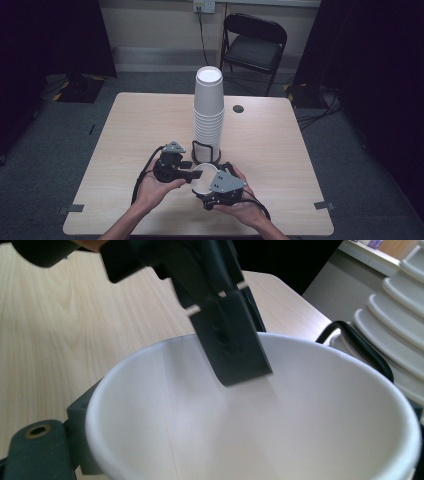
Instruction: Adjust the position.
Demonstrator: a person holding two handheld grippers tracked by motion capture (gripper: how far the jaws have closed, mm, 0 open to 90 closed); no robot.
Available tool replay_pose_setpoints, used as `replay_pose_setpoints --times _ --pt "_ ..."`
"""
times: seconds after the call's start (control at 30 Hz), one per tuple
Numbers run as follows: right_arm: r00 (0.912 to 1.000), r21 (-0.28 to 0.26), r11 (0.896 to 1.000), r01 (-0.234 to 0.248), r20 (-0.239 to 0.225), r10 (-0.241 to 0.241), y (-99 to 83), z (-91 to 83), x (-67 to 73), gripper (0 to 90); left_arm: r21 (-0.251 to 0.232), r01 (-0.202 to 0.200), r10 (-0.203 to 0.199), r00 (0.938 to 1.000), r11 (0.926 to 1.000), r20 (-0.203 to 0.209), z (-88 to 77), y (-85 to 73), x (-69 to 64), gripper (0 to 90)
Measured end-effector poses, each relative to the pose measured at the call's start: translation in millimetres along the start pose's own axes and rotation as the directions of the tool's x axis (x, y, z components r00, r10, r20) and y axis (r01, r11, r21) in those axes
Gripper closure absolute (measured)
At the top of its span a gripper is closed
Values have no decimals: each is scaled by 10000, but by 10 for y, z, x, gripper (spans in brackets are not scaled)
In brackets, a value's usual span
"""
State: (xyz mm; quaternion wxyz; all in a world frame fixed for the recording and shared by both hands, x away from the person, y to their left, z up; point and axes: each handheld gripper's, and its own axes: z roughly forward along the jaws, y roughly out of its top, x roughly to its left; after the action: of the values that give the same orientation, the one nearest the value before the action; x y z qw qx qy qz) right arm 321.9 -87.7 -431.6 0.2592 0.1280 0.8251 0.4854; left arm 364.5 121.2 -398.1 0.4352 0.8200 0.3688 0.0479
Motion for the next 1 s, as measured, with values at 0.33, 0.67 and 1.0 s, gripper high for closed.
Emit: replay_pose_setpoints --times 0.33,0.67,1.0 --pt "9956 79 9956 -933 92 933 -41 -22 -99 120 -1611 -157 57 9980 9868 -623 -37 -62 102 298" --pt "9867 177 9869 -1605 305 1599 -124 -65 -247 120 -1991 -109 -21 9979 9799 -649 -103 -82 131 298" --pt "9719 43 9739 -2271 643 2263 -189 -124 -374 120 -2045 -217 -14 9937 9786 -1119 -140 -200 201 246"
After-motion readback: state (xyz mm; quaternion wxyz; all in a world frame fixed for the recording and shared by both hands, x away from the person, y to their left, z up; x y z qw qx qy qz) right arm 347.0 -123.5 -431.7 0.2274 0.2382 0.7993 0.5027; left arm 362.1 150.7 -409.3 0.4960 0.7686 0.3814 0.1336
